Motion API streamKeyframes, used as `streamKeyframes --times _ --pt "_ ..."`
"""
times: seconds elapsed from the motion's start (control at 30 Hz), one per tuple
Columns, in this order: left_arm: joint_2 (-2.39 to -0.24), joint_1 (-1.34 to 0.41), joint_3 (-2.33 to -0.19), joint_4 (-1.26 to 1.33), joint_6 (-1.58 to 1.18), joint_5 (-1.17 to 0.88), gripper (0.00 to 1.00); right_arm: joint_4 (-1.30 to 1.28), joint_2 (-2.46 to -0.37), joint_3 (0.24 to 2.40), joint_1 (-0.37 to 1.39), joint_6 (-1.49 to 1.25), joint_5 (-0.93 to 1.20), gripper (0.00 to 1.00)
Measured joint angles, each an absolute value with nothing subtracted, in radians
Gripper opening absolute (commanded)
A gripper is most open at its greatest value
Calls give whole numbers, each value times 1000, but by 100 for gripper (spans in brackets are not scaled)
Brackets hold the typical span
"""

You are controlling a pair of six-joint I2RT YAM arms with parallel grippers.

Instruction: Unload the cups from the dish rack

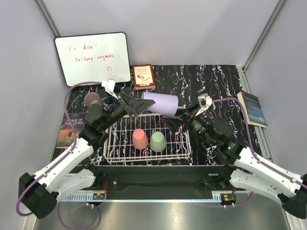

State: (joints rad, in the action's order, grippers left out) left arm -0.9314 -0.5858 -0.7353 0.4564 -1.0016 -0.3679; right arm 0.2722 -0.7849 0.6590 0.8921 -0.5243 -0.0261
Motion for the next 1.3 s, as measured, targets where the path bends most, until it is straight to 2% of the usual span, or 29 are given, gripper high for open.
streamKeyframes --times 0.07,0.13,0.17,0.3,0.4,0.5,0.53,0.6,0.63,0.67,0.83,0.87,0.9,0.93,0.97,1.03,1.07,1.1,1.13,1.17,1.2,1.23,1.3 --pt "-931 -586 -725 468 -1009 -385 0 273 -799 674 892 -508 -26 89" --pt "-931 -586 -711 471 -1018 -398 0 279 -810 686 892 -494 -26 81" --pt "-931 -586 -704 471 -1020 -405 0 284 -814 689 892 -489 -25 68" --pt "-933 -586 -666 483 -1045 -432 0 307 -838 704 893 -479 -11 42" --pt "-948 -570 -657 534 -1073 -438 0 338 -865 711 889 -516 10 35" --pt "-980 -556 -659 619 -1110 -445 0 383 -905 733 880 -555 43 34" --pt "-994 -553 -662 637 -1119 -446 0 397 -917 741 876 -565 55 31" --pt "-1034 -543 -690 684 -1141 -450 0 410 -944 758 869 -576 91 19" --pt "-1057 -544 -709 703 -1152 -466 0 406 -968 765 869 -578 128 5" --pt "-1074 -547 -721 714 -1150 -469 0 416 -986 765 870 -586 137 0" --pt "-1127 -529 -746 712 -1168 -488 0 415 -1005 772 848 -604 142 0" --pt "-1132 -529 -757 704 -1168 -499 0 411 -1001 773 847 -603 141 3" --pt "-1135 -529 -764 701 -1168 -506 0 410 -998 773 847 -600 141 15" --pt "-1137 -529 -773 695 -1167 -516 0 406 -992 773 847 -596 141 30" --pt "-1139 -529 -779 690 -1167 -523 0 403 -988 774 847 -592 142 54" --pt "-1141 -529 -784 686 -1159 -528 0 395 -987 778 847 -587 144 57" --pt "-1143 -529 -783 679 -1152 -527 0 393 -990 781 848 -588 151 56" --pt "-1145 -529 -783 675 -1151 -528 0 391 -991 781 850 -588 151 46" --pt "-1146 -529 -783 673 -1148 -525 0 388 -992 781 850 -588 150 35" --pt "-1145 -529 -783 667 -1150 -524 0 386 -994 781 850 -588 141 11" --pt "-1138 -529 -783 664 -1152 -522 0 384 -995 780 850 -588 128 3" --pt "-1130 -529 -782 656 -1152 -517 0 392 -991 775 849 -586 123 0" --pt "-1107 -530 -770 624 -1203 -501 0 428 -983 767 858 -568 125 0"
